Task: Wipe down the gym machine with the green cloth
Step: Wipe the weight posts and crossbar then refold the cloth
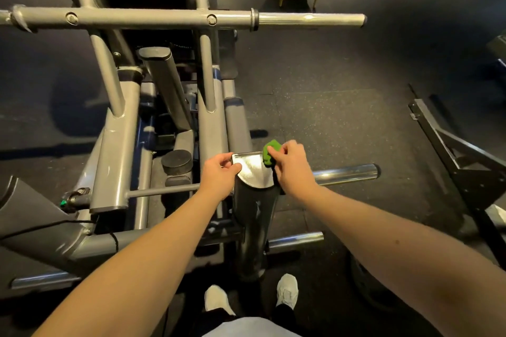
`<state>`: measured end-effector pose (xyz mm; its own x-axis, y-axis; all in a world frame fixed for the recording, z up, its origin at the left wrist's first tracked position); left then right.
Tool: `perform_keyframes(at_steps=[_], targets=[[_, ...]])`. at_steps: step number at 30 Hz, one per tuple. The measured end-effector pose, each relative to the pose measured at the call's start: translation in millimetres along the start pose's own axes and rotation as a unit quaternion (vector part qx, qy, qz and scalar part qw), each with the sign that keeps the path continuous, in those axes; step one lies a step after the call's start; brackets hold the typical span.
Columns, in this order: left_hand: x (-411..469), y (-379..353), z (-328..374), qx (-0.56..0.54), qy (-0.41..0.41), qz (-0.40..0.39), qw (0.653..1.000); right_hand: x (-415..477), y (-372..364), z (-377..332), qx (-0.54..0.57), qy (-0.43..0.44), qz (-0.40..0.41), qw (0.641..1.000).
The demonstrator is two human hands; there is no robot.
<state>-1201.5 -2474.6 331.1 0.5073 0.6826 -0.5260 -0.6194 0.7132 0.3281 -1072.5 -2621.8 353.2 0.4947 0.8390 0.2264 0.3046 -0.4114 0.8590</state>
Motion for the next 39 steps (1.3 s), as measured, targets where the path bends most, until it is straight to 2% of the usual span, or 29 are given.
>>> perform_keyframes(at_steps=[4,7,10,13,15,18,21,22,24,25,27,32,36,39], targets=[[-4,0,0,-0.001,-0.009,0.009,1.0,2,-3,7,0.019,-0.105,0.066,0.992],[-3,-1,0,0.0,-0.012,0.013,1.0,-34,-13,-29,0.004,-0.048,0.061,0.997],[-1,-2,-3,-0.002,-0.017,0.016,1.0,-64,-27,-56,0.038,-0.021,0.005,0.999],[-3,-3,-3,0.007,-0.021,0.02,1.0,-53,-25,-44,0.029,0.0,-0.034,0.999],[-2,-3,-4,0.012,-0.023,0.023,0.999,-33,-16,-25,0.005,-0.001,-0.03,1.0],[-2,-4,-5,0.016,-0.021,0.031,0.999,-3,-6,-2,-0.046,-0.05,-0.01,0.998],[-4,-5,-4,0.02,-0.023,0.033,0.999,7,-8,-1,-0.053,-0.122,0.023,0.991],[-4,-5,-5,0.023,-0.022,0.035,0.999,2,-10,-9,-0.051,-0.107,0.032,0.992],[-5,-5,-5,0.03,-0.023,0.043,0.998,-17,-20,-34,-0.06,-0.006,0.026,0.998],[-6,-5,-4,0.03,-0.023,0.044,0.998,-28,-24,-45,-0.047,0.03,0.022,0.998],[-9,-5,-4,0.013,-0.019,0.039,0.999,-49,-27,-60,-0.002,0.049,0.02,0.999],[-22,0,-13,-0.044,0.034,0.022,0.998,-94,-35,-55,0.137,-0.021,-0.111,0.984],[-53,-1,-17,-0.044,0.004,0.037,0.998,-104,-7,-37,0.238,-0.125,-0.06,0.961],[-71,-19,-22,-0.002,-0.007,-0.034,0.999,-99,15,-30,0.297,-0.145,-0.067,0.941]])
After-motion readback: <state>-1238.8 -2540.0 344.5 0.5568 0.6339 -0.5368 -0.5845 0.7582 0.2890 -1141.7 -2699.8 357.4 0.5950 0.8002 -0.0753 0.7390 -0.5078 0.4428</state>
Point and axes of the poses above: each hand's wrist, its own x-axis towards the middle knuckle, its own y-axis out of the back of the hand, z = x × y, the point moved 5 cm from there along x, towards the middle knuckle, and after that the axes turned 11 degrees about y, right-handed, at the moved point
